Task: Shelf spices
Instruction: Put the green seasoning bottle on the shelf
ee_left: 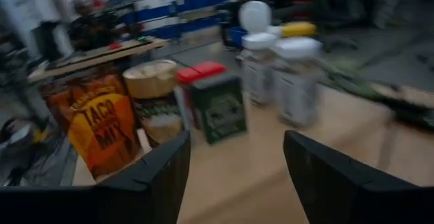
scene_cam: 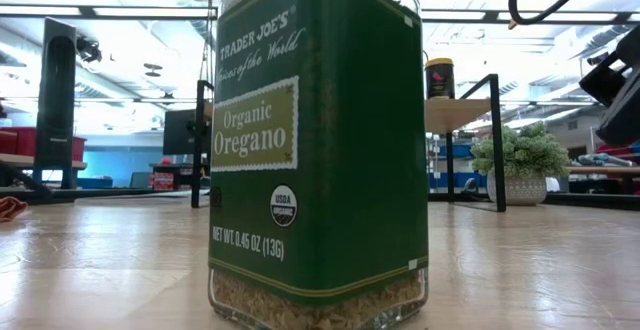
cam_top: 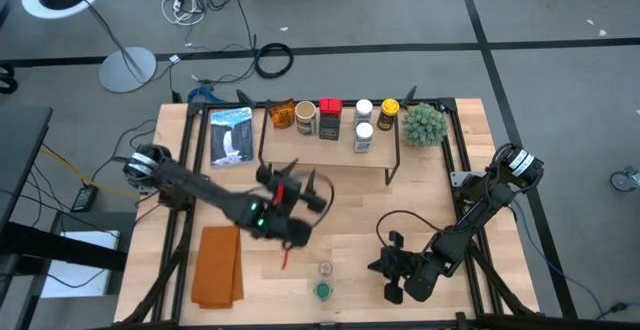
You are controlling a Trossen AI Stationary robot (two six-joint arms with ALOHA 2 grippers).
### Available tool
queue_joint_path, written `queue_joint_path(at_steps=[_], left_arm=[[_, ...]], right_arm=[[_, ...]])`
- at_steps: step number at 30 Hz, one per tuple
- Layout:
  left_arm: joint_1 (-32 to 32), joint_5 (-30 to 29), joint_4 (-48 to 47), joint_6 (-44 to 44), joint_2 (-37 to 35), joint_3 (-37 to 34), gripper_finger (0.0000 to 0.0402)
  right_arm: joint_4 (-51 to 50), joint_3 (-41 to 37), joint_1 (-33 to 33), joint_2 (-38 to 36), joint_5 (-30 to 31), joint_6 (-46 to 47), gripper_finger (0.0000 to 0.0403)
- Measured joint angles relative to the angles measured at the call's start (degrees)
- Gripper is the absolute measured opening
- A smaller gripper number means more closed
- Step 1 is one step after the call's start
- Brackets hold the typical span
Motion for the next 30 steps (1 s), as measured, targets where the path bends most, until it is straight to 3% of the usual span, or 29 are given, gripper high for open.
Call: queue_joint_path(at_steps=[7, 10, 14, 20, 23, 30], left_arm=[[-10.81, -0.34, -22.27, -29.26, -0.02, -2.12, 0.0241], [-14.75, 1.29, -27.31, -37.77, -0.02, -3.85, 0.0241], [-18.74, 3.28, -27.72, -39.07, -0.07, -5.96, 0.0241], [-21.83, 4.82, -27.70, -43.08, -0.04, -10.07, 0.0241], [-22.70, 4.83, -27.05, -46.91, -0.04, -12.84, 0.0241], [-25.49, 3.83, -13.54, -48.43, -0.04, -21.09, 0.0241]], right_arm=[[6.95, 0.00, 0.01, 0.00, -0.47, -0.90, 0.0003], [7.96, 0.45, 0.01, 0.00, -0.85, -2.20, 0.0002], [2.53, 5.58, -0.15, 0.00, 0.82, -2.52, 0.0001], [-20.91, 20.51, -1.70, 1.02, 1.92, 2.54, 0.0001], [-27.22, 27.40, -3.02, 3.46, 1.53, 5.61, 0.0001], [-34.41, 40.83, -5.59, 11.72, -1.46, 5.22, 0.0000]])
